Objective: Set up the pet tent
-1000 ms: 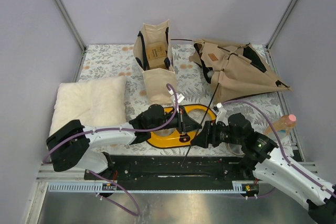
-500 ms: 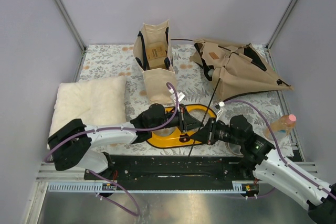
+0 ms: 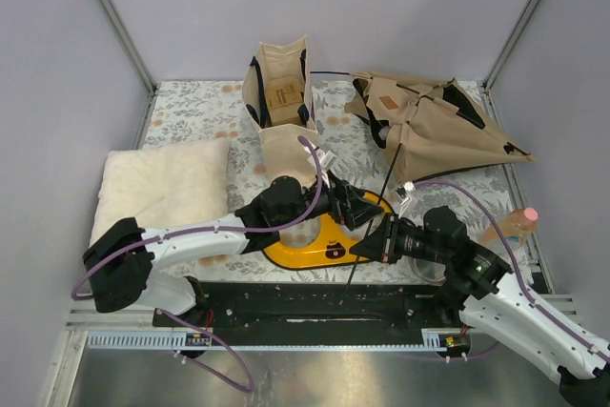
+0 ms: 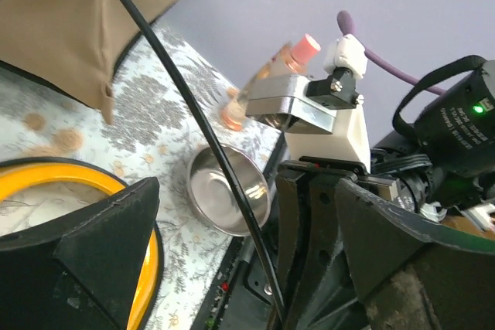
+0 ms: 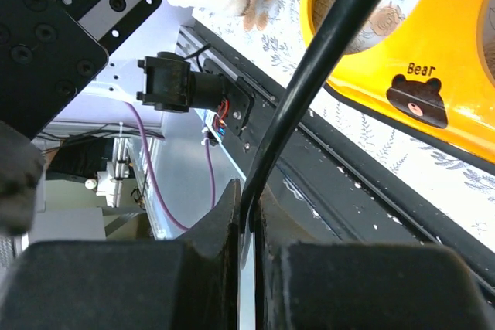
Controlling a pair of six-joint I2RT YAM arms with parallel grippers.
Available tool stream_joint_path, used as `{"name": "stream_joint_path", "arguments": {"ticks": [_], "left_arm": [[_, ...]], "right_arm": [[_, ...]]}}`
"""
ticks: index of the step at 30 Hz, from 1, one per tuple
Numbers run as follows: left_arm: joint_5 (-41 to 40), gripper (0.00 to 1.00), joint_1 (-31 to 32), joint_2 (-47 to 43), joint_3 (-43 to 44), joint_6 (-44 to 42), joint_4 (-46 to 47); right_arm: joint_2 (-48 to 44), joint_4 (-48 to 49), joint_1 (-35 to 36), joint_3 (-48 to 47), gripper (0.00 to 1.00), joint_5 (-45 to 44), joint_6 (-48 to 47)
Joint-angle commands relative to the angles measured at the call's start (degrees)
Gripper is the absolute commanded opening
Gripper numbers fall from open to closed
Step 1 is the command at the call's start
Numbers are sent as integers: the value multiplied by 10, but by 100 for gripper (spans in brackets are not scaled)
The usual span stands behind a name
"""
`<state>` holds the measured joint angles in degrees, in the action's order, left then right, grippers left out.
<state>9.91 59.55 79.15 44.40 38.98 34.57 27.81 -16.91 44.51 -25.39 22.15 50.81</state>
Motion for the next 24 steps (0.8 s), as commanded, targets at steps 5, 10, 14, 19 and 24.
{"name": "stream_joint_path", "arguments": {"ticks": [5,10,14,19,24], "left_arm": [[-233,99,-12,-100,26,-68,-133],[-174,91,-33,-82,-52,-70,-35],[-115,84,-33,-2,-65,-72,62],[-54,80,-32,102,-72,-48,241],[-57,78,-30,201,-37,-18,376]], "right_arm": [[9,40,2,-80,0,10,39],[22,40,2,-120,0,1,61],[36,43,2,-148,0,-2,72],[44,66,1,-157,0,-6,97],[51,77,1,-164,0,-12,109]]}}
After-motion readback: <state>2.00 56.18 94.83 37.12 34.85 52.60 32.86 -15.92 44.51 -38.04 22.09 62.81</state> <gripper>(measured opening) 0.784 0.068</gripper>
